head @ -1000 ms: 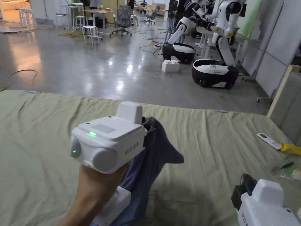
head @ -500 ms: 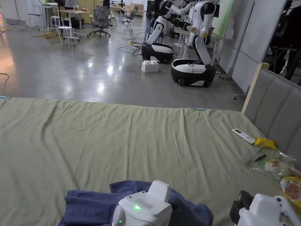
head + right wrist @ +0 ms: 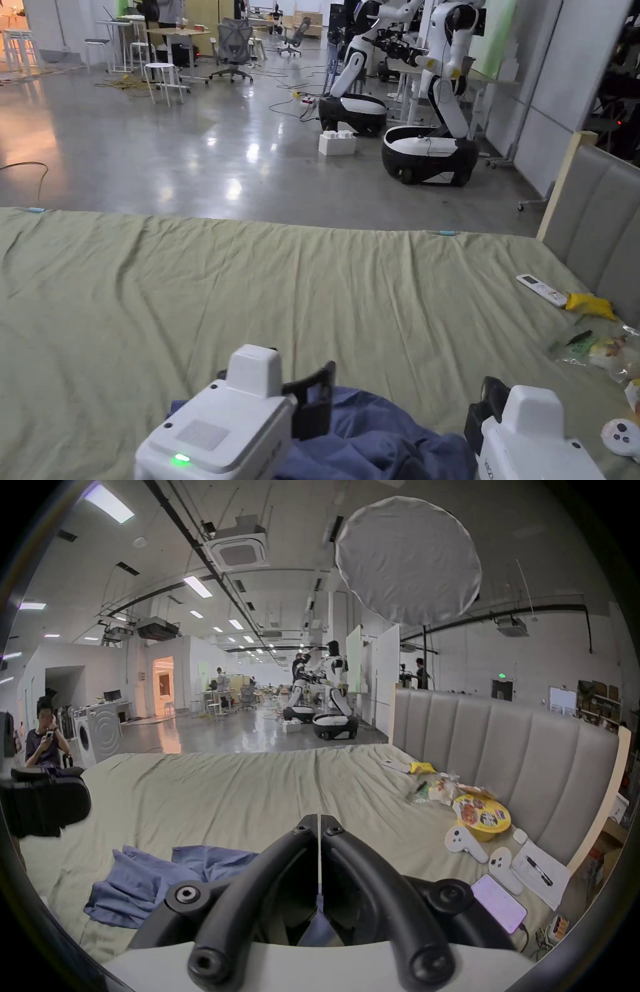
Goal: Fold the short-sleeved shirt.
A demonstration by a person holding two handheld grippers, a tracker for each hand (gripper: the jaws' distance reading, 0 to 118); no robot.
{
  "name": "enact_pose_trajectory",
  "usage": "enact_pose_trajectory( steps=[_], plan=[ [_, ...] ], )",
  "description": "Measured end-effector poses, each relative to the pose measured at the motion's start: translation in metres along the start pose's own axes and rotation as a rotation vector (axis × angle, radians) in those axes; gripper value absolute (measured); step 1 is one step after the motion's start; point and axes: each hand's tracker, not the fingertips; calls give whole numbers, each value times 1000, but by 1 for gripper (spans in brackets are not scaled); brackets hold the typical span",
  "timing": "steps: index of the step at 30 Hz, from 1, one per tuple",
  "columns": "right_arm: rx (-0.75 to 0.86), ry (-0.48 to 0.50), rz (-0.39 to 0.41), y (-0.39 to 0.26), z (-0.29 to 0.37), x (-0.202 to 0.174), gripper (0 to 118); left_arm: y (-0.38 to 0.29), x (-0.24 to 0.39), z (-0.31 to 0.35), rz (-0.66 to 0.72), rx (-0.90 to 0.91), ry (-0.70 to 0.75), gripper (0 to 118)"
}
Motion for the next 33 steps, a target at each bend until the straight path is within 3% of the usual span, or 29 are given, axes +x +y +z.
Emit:
enact_pose_trajectory(
  steps=[2,3,5,6,7,17,26,33],
  plan=[
    [19,13,12,4,0,-9,2,3,-14,11,-14,18,72,70],
    [31,19,18,6,0,-13,2,5,-22,17,-15,6,106,63],
    [50,30,29,10,0,-20,2,7,-37,26,13,-8,154,39],
    [54,34,32,12,-1,-24,2,16,-42,34,27,-10,188,15],
    [60,37,35,13,-1,-27,2,18,-48,40,30,-4,217,10],
    [61,57,54,13,-8,-42,2,7,-111,57,-2,-4,405,3],
    [33,58,69,7,-19,-45,2,-18,-149,26,100,-83,379,2],
    [5,53,84,-2,-32,-43,2,-34,-159,-24,132,-294,303,2]
  ],
)
